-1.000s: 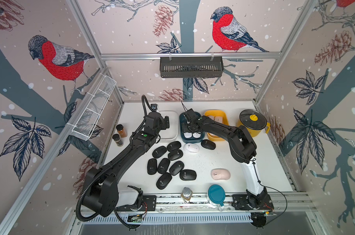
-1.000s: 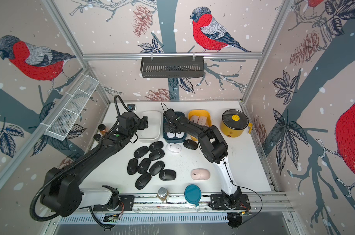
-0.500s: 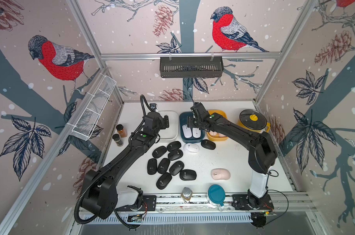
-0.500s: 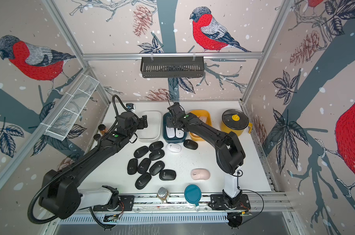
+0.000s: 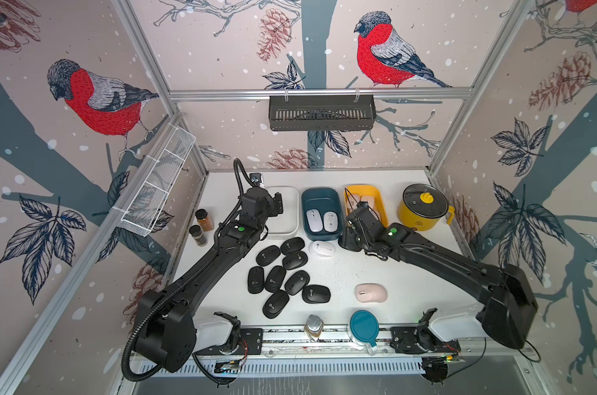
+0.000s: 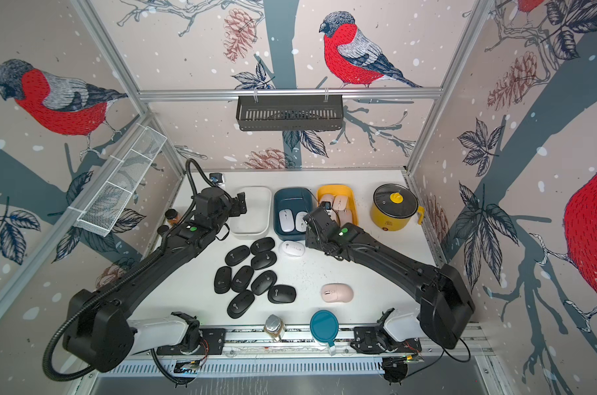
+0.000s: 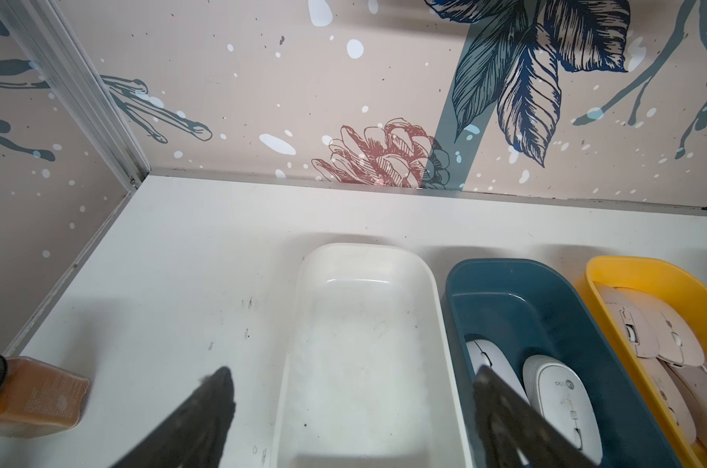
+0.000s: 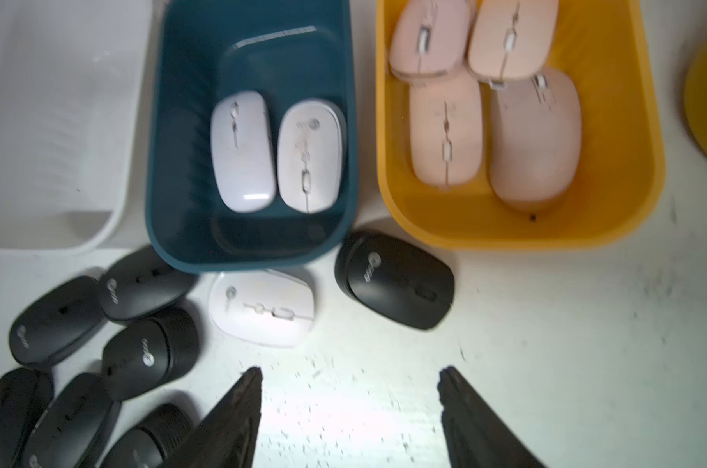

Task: Place the mice by color into the storage box
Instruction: Pick up the mouse from the center of the board.

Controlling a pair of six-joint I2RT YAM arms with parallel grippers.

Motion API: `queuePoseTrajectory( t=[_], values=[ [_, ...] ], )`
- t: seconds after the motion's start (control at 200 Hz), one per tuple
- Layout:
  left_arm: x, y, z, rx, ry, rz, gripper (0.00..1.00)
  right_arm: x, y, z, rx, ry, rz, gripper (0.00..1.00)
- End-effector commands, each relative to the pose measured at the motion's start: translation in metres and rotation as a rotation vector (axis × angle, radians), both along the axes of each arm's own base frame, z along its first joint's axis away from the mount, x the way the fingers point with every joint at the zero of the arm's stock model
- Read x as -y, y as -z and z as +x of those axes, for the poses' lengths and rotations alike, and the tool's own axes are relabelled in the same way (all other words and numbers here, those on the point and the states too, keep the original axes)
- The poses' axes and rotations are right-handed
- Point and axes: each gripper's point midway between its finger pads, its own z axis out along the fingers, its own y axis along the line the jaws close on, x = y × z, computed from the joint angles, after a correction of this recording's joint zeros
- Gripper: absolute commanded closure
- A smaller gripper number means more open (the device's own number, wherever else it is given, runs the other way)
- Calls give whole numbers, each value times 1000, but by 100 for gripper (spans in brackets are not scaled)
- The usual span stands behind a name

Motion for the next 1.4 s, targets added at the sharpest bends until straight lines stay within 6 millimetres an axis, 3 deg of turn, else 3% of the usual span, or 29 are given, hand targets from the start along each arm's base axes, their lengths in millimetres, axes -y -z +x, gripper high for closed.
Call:
queuePoseTrajectory(
  t=[0.0, 0.215, 0.5, 0.831, 0.961, 1.076, 1.391],
  values=[
    [-2, -5, 1, 11, -14, -11, 10, 22, 15, -29, -52, 96, -15, 30],
    [1, -4, 1, -4, -7, -30, 10, 36, 27, -75, -113, 170, 47, 28],
    [11, -1, 0, -22, 40, -65, 10, 26, 53, -118, -220, 234, 125, 24],
    [14, 12, 1, -58, 39, -78, 10, 28, 57, -149, -334, 311, 173, 21],
    [15, 14, 2, -65, 45, -78, 10, 27, 70, -164, -375, 345, 218, 21],
    [16, 18, 3, -76, 53, -64, 10, 33, 79, -168, -379, 386, 233, 21],
    [17, 24, 4, -91, 53, -64, 10, 56, 79, -147, -297, 477, 213, 17]
  ],
)
